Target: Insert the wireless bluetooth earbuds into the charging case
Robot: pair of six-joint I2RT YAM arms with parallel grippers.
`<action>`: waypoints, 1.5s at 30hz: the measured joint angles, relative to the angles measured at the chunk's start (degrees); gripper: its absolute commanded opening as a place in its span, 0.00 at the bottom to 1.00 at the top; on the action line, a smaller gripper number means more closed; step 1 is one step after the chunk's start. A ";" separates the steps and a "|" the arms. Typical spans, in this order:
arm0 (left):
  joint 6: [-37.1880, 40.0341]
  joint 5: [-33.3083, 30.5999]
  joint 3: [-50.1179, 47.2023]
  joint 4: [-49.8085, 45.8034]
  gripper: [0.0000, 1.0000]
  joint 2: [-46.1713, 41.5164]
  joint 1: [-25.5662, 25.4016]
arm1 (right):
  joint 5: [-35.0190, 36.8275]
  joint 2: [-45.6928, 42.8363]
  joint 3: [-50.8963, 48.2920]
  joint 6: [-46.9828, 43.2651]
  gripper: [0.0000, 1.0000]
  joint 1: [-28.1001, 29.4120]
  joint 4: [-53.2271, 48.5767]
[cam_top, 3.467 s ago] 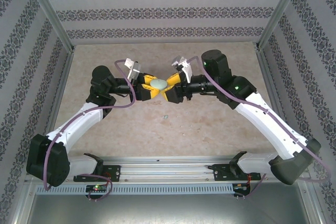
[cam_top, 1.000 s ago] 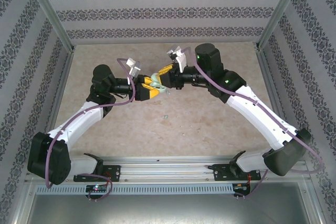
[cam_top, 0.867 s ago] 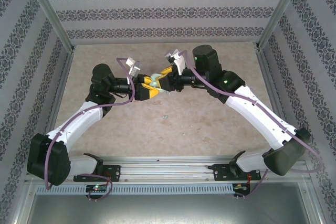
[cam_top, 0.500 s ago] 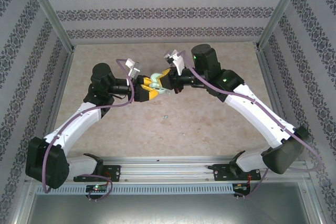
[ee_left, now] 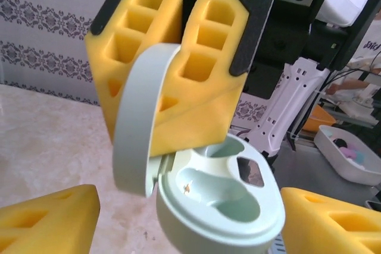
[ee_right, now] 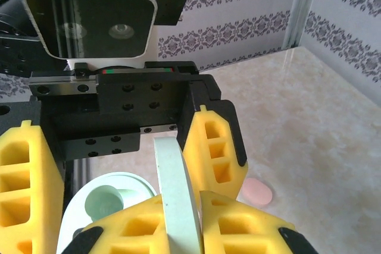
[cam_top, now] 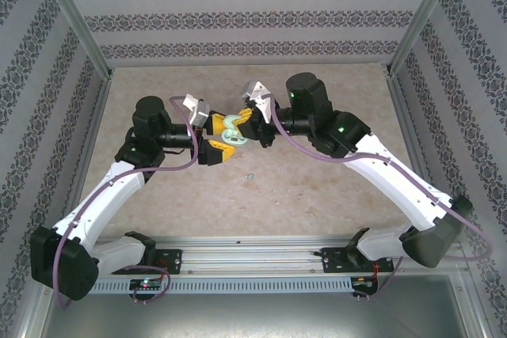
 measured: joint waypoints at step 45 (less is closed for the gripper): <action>-3.34 -3.69 -2.89 3.41 0.23 0.68 0.00 | 2.67 0.20 -0.90 1.40 0.44 0.81 -0.42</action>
